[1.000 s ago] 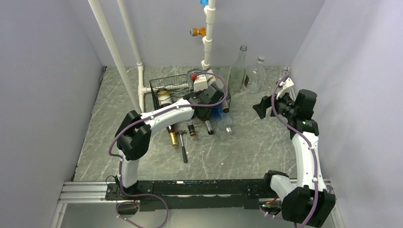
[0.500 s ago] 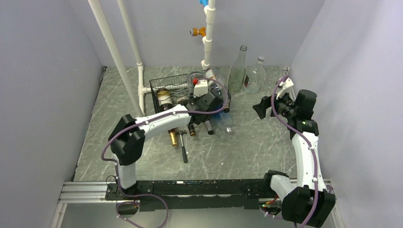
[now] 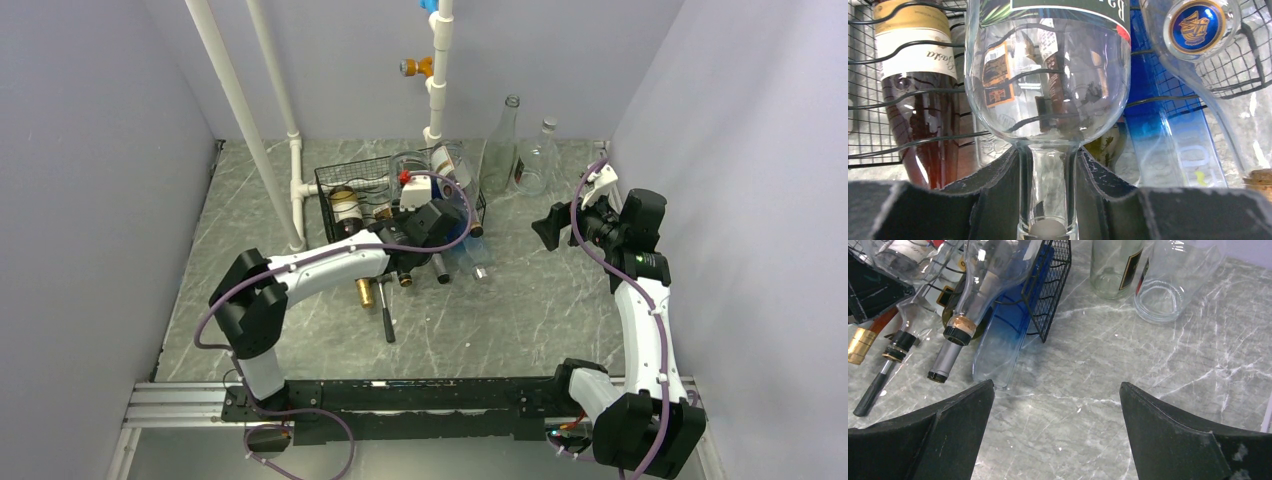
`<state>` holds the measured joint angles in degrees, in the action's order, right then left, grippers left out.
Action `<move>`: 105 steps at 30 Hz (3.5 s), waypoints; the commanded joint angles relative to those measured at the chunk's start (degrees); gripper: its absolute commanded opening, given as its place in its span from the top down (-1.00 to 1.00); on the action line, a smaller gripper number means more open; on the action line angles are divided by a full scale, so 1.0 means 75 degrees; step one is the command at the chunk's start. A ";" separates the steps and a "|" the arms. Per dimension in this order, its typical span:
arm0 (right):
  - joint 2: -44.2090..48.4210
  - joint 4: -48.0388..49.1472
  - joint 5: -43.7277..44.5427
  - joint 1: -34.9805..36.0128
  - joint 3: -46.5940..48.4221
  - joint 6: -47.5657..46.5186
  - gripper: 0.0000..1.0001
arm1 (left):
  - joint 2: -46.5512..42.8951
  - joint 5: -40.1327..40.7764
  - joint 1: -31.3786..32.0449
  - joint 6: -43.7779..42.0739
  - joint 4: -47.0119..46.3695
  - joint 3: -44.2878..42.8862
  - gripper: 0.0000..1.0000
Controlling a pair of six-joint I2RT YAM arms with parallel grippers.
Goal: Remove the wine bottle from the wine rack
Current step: Pick up the wine bottle from the wine rack, then place the wine bottle at the center of the board.
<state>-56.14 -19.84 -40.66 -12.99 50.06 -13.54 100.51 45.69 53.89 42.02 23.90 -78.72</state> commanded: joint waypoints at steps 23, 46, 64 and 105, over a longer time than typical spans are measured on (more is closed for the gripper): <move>0.0063 0.0354 0.0050 -0.0025 -0.0031 -0.0105 -0.99 | -0.2356 0.0738 0.0224 -0.0177 -0.1689 0.0958 1.00; 0.0139 0.0398 -0.0086 -0.0037 -0.0124 -0.0184 -0.99 | -0.4563 -0.0868 0.0280 -0.0222 -0.1832 0.2618 1.00; 0.0173 0.0405 -0.0213 -0.0037 -0.0177 -0.0280 -0.99 | -0.5408 -0.2144 0.0280 -0.0873 -0.2142 0.3195 1.00; 0.0108 0.0332 -0.0473 -0.0060 -0.0243 -0.0517 -0.99 | -0.6310 -0.4847 0.0280 -0.1304 -0.2183 0.3784 1.00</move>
<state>-56.12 -19.22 -42.44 -13.10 48.25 -16.27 57.12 11.22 55.75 34.46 21.87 -47.99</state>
